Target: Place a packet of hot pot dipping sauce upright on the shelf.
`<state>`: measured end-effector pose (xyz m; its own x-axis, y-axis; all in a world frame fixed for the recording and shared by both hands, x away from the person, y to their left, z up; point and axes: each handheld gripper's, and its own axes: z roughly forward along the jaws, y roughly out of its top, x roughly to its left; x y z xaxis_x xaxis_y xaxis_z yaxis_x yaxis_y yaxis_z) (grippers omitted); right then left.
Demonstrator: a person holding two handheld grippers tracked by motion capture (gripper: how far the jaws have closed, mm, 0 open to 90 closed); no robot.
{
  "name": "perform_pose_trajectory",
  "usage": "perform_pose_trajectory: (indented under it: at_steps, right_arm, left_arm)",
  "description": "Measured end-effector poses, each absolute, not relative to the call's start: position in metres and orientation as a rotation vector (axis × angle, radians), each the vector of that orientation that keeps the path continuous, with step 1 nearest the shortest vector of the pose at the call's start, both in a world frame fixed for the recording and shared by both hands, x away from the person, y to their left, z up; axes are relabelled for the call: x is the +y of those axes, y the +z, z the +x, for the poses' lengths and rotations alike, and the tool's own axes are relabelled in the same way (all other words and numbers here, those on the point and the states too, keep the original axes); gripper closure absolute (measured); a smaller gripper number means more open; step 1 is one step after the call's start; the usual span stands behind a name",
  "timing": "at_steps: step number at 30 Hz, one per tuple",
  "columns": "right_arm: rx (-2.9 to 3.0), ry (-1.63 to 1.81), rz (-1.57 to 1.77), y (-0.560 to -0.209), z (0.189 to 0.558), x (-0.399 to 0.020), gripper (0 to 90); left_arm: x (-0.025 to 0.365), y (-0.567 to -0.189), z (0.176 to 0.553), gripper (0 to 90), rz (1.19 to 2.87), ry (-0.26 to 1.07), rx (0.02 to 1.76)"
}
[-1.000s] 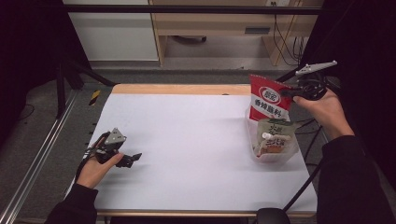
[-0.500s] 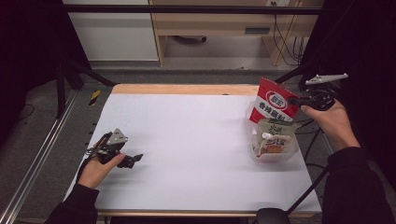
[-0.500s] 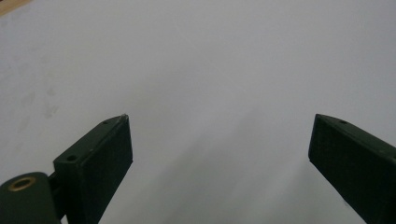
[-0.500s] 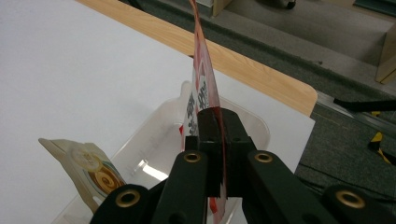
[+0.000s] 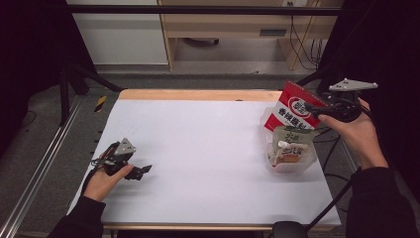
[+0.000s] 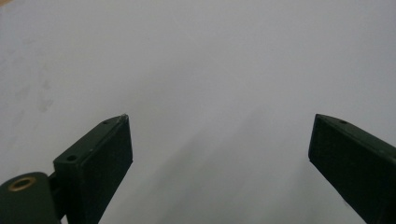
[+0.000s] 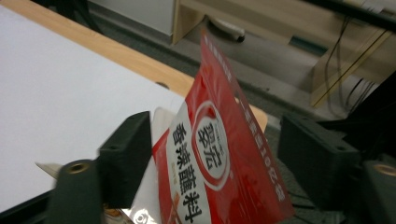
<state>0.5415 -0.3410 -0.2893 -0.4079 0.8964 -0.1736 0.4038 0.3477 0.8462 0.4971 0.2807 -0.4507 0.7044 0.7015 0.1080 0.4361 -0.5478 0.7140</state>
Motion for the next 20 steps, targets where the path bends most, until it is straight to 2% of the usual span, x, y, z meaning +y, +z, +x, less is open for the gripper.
perform_pose_trajectory:
  at_steps: [5,10,14,20]
  right_arm:
    - [1.956,1.003,1.049,-0.274,0.523,-0.308,18.3]
    - [1.983,1.066,0.961,-0.282,0.494,-0.258,15.4]
    - [2.044,1.140,0.912,-0.304,0.473,-0.212,13.5]
    - [2.192,1.132,0.903,-0.363,0.456,-0.152,12.4]
  left_arm:
    - [0.282,-0.451,0.497,6.2,2.230,0.511,0.864]
    - [0.283,-0.452,0.496,6.2,2.232,0.516,0.869]
    - [0.283,-0.453,0.494,6.1,2.241,0.520,0.868]
    - [0.285,-0.453,0.493,5.9,2.239,0.535,0.877]
